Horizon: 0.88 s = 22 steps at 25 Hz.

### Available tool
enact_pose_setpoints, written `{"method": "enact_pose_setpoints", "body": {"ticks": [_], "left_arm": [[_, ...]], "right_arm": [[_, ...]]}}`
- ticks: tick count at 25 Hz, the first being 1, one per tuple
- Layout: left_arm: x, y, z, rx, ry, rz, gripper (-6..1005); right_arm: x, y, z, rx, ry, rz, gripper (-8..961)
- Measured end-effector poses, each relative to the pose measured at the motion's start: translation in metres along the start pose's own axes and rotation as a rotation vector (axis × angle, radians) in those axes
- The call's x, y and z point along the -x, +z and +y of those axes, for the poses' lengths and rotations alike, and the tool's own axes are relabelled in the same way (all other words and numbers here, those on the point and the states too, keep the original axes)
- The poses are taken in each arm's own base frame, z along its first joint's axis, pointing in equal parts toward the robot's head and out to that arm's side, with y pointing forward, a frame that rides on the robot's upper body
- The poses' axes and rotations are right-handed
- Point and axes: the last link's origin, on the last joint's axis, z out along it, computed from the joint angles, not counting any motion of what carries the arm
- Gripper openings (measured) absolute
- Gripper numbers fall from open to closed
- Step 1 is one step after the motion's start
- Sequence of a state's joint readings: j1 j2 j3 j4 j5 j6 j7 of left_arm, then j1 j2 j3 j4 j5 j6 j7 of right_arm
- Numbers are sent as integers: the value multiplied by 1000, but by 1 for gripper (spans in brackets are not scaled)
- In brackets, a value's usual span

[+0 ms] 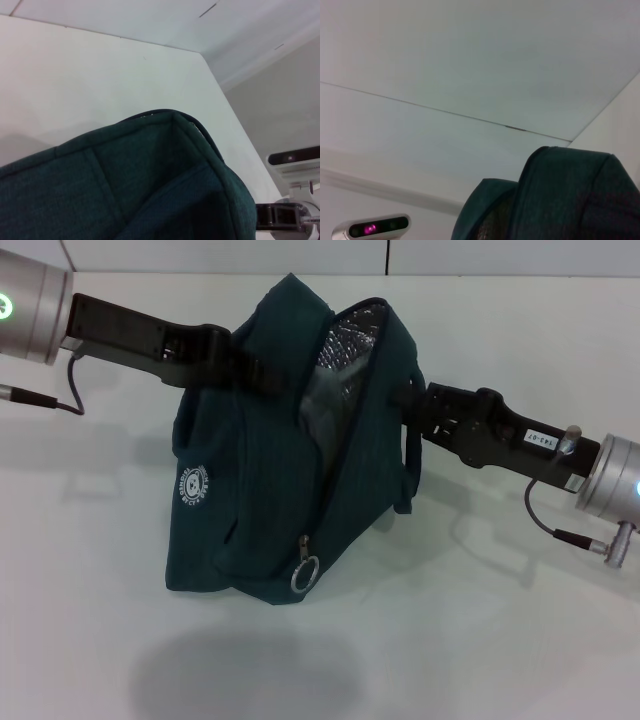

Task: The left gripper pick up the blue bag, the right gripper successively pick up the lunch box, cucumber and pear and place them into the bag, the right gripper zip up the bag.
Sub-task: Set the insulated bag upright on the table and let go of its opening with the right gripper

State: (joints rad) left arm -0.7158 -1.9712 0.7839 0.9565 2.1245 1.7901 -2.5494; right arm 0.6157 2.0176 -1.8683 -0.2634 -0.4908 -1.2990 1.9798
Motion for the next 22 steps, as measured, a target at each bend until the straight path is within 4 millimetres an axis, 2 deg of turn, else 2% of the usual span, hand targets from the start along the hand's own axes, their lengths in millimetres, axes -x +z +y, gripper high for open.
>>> {"method": "enact_pose_setpoints", "body": {"ticks": [11, 22], "left_arm": [[0, 0, 0, 0, 5, -1, 57], [1, -1, -1, -1, 6, 0, 58]], "right_arm": [[-3, -2, -3, -8, 12, -11, 100], [-2, -12, -4, 4, -57, -51, 38]]}}
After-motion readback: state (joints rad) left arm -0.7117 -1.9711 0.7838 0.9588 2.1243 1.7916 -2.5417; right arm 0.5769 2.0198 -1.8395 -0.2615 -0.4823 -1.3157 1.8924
